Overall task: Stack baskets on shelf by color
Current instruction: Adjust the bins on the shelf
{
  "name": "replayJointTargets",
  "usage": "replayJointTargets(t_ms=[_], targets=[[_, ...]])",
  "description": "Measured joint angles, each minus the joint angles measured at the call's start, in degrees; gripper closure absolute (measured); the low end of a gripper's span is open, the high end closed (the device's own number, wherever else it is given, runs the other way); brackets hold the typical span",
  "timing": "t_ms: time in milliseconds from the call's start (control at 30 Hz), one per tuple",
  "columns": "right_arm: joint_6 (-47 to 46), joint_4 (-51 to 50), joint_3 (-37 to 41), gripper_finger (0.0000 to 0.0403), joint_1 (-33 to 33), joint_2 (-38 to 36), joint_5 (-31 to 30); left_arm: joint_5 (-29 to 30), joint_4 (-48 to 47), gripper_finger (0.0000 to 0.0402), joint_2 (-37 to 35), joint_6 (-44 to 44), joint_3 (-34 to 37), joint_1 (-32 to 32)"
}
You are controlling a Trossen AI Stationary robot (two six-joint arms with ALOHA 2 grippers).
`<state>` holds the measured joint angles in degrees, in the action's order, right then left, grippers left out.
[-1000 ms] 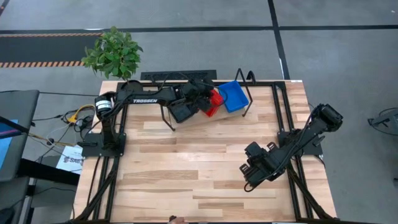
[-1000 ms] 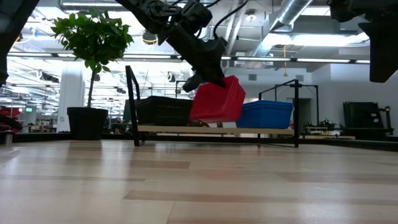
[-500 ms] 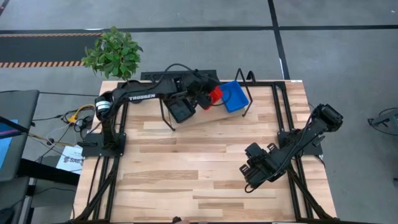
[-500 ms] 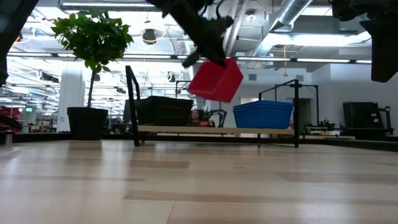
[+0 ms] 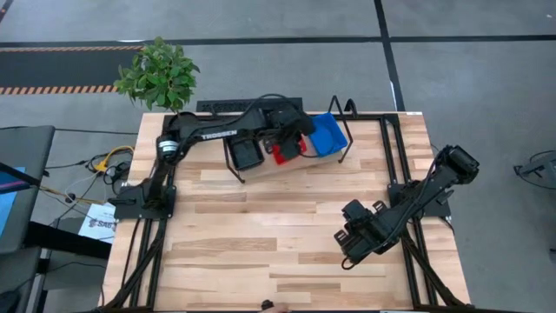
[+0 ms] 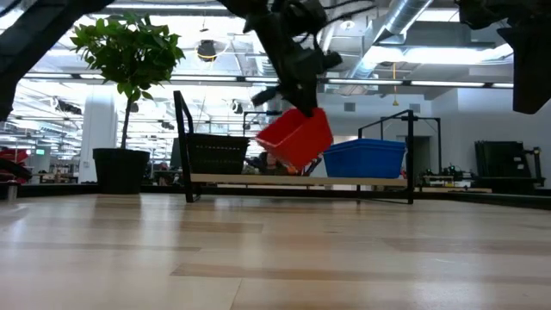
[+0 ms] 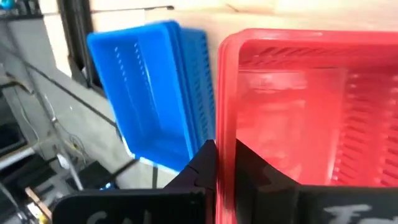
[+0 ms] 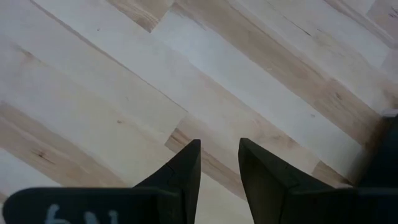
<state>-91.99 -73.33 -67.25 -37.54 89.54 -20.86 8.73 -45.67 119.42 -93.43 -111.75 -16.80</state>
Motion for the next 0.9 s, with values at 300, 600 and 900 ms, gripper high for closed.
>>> replayJointTargets(t_ms=[300,600,900], targets=[[-0.57,-0.01,0.01,0.0269,0.0,0.0,-0.04,1.35,-4.37,0.0401,5.67,-2.4,-5.92,0.05],[-0.59,0.11,0.0,0.0269,0.0,0.0,-0.04,1.07,-5.8,0.0375,6.29,-3.15,-6.61,0.07],[-0.63,0.36,-0.01,0.0269,0.0,0.02,-0.02,0.56,-2.48,0.0293,6.4,-1.4,-6.53,0.74]])
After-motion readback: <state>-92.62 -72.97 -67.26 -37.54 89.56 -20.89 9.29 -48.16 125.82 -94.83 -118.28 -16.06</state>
